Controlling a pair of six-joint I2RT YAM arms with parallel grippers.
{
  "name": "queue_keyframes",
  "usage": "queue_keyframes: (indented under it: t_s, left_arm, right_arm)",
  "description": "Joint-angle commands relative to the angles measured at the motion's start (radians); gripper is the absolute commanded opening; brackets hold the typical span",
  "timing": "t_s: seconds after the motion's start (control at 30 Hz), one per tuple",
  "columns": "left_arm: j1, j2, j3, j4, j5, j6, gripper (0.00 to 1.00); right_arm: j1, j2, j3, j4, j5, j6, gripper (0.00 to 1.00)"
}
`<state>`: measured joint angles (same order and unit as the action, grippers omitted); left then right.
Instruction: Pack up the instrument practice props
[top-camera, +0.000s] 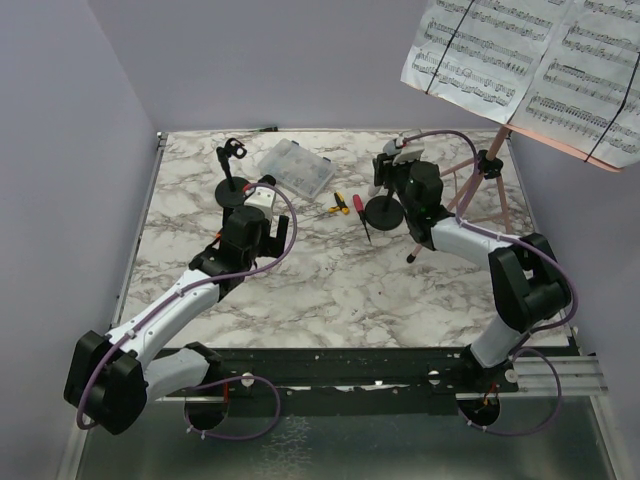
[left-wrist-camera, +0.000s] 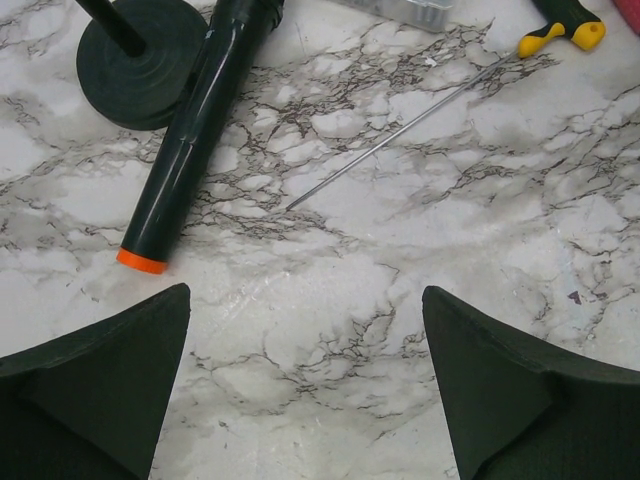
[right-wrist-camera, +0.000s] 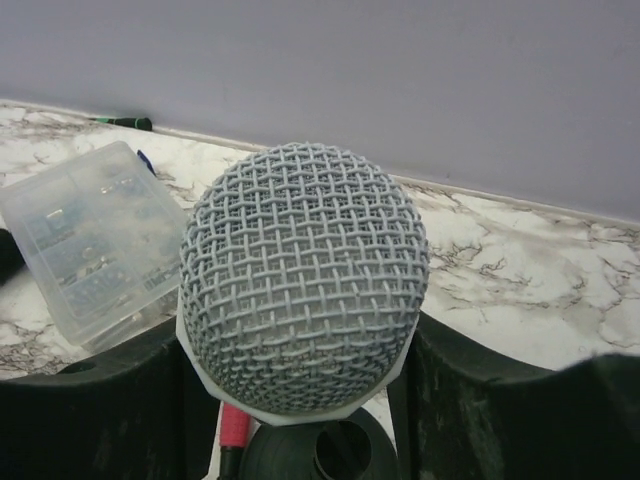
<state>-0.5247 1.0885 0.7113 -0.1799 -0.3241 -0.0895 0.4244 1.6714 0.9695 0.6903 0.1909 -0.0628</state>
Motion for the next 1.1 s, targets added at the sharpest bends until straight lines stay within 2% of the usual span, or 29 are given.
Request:
queue_keyframes:
  t_s: [0.0,0.2,0.37,0.8,0.93,1.07]
  left_arm:
    - [0.013,0.011,0.001,0.019,-0.026,0.016,0.99]
    - [0.022,0.009,-0.002,0.021,-0.035,0.020,0.99]
    - [0.030,0.003,-0.003,0.026,-0.027,0.019,0.99]
    - [0.021,0.000,-0.007,0.037,0.011,0.006,0.99]
    - [0.007,-0.002,-0.005,0.039,0.025,0.007,0.99]
    - [-0.005,0.002,-0.004,0.040,0.036,0.009,0.99]
  right_arm:
    - [-0.006,0.013,-0.007,0.044,-0.046,0.007,0.54]
    - [-0.006,-0.041,-0.032,0.036,-0.079,-0.039,0.20]
    - [-0.006,-0.116,-0.054,-0.003,-0.118,-0.095,0.07]
    - [0.063,-0.349,-0.071,-0.221,-0.272,-0.154,0.04]
    - [0.133,-0.363,-0.078,-0.259,-0.315,-0.120,0.05]
    - [0.222,-0.347,-0.100,-0.224,-0.313,-0.074,0.05]
